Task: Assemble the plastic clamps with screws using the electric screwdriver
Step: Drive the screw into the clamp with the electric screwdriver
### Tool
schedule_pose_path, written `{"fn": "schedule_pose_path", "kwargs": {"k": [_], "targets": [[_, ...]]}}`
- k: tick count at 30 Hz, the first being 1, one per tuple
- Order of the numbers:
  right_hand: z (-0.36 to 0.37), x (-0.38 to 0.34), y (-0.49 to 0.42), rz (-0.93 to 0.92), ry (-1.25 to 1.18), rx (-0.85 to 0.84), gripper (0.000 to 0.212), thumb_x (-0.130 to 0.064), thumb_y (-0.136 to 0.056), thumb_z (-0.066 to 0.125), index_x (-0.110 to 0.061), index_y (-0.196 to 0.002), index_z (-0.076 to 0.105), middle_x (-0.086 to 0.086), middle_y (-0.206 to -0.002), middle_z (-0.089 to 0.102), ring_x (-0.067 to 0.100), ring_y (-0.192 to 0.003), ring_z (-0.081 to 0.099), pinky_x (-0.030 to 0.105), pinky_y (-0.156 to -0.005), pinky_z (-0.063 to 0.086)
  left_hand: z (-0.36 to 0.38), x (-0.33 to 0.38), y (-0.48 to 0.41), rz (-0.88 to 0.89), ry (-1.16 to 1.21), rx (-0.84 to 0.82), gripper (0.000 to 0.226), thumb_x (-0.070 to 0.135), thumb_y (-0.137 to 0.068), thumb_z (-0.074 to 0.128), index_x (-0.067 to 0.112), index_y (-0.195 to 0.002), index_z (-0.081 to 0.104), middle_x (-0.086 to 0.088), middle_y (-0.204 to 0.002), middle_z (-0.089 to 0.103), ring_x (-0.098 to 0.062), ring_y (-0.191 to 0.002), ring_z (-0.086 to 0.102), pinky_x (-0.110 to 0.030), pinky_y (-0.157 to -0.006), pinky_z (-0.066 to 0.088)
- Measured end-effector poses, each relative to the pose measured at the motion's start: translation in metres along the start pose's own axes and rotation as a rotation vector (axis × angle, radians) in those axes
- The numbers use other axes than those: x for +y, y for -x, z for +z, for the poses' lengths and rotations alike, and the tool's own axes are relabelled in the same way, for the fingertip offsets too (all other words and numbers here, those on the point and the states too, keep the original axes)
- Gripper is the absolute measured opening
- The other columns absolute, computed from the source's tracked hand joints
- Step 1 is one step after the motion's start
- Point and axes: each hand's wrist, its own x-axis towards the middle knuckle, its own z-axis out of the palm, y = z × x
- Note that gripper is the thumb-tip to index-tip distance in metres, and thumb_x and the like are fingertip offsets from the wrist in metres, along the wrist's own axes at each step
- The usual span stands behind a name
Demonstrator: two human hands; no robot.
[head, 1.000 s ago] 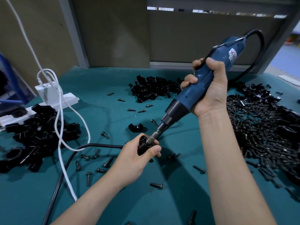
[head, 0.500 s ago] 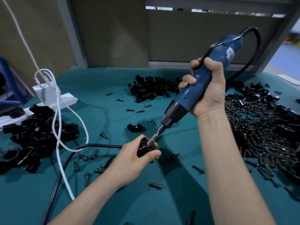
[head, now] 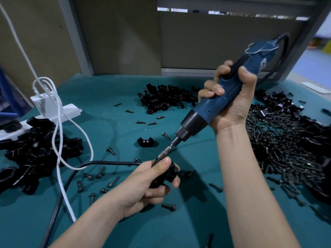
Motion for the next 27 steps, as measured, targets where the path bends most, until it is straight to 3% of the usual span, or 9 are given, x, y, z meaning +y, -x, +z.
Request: {"fn": "schedule_pose_path", "kwargs": {"k": [5, 8, 12, 17, 22, 27], "targets": [[-0.007, -0.005, 0.001, -0.012, -0.076, 0.018, 0.051, -0.011, -0.052, 0.087, -0.013, -0.091, 0.055, -0.003, -0.075, 0.064, 0.011, -0.042, 0.051, 0.021, -0.044, 0.045, -0.008, 0.007, 0.006, -0.149, 0.122, -0.078, 0.055, 0.047, -0.062, 0.087, 0.007, -0.091, 0.061, -0.01, -0.073, 0.062, -0.001, -0.033, 0.029, -0.012, -0.032, 0.025], [-0.01, -0.015, 0.003, -0.028, -0.101, 0.056, 0.052, -0.009, -0.051, 0.087, -0.012, -0.091, 0.054, -0.002, -0.078, 0.065, 0.012, -0.042, 0.051, 0.022, -0.044, 0.046, -0.007, 0.008, 0.003, -0.071, 0.173, 0.011, 0.044, 0.041, -0.066, 0.084, 0.006, -0.086, 0.067, -0.012, -0.074, 0.061, -0.003, -0.035, 0.03, -0.014, -0.033, 0.027], [-0.015, -0.025, 0.006, -0.037, -0.062, 0.126, 0.058, -0.009, -0.043, 0.091, -0.013, -0.088, 0.054, -0.003, -0.079, 0.064, 0.01, -0.041, 0.049, 0.021, -0.044, 0.045, -0.004, 0.008, -0.002, 0.016, 0.23, 0.155, 0.038, 0.04, -0.079, 0.062, 0.004, -0.092, 0.057, -0.012, -0.072, 0.061, -0.006, -0.038, 0.03, -0.014, -0.034, 0.027], [-0.013, -0.029, 0.005, -0.08, 0.231, 0.329, 0.014, -0.027, -0.075, 0.06, -0.018, -0.083, 0.053, -0.008, -0.076, 0.061, 0.006, -0.045, 0.046, 0.019, -0.048, 0.042, -0.005, 0.004, -0.005, 0.112, 0.144, 0.244, 0.051, 0.049, -0.077, 0.059, 0.003, -0.097, 0.052, -0.014, -0.076, 0.065, -0.008, -0.047, 0.04, -0.015, -0.037, 0.034], [-0.009, -0.023, 0.004, -0.077, 0.308, 0.359, 0.01, -0.027, -0.079, 0.056, -0.018, -0.08, 0.053, -0.007, -0.075, 0.061, 0.007, -0.046, 0.046, 0.02, -0.049, 0.042, -0.004, 0.001, -0.008, 0.164, 0.133, 0.284, 0.058, 0.047, -0.07, 0.067, -0.002, -0.1, 0.055, -0.012, -0.084, 0.069, -0.007, -0.049, 0.042, -0.014, -0.038, 0.036], [-0.005, -0.015, 0.001, -0.039, 0.328, 0.364, 0.01, -0.025, -0.086, 0.053, -0.017, -0.079, 0.053, -0.007, -0.074, 0.061, 0.007, -0.045, 0.047, 0.021, -0.048, 0.042, -0.006, 0.001, -0.007, 0.16, 0.152, 0.292, 0.048, 0.045, -0.072, 0.069, 0.001, -0.09, 0.064, -0.009, -0.083, 0.062, -0.008, -0.051, 0.042, -0.015, -0.038, 0.036]]}}
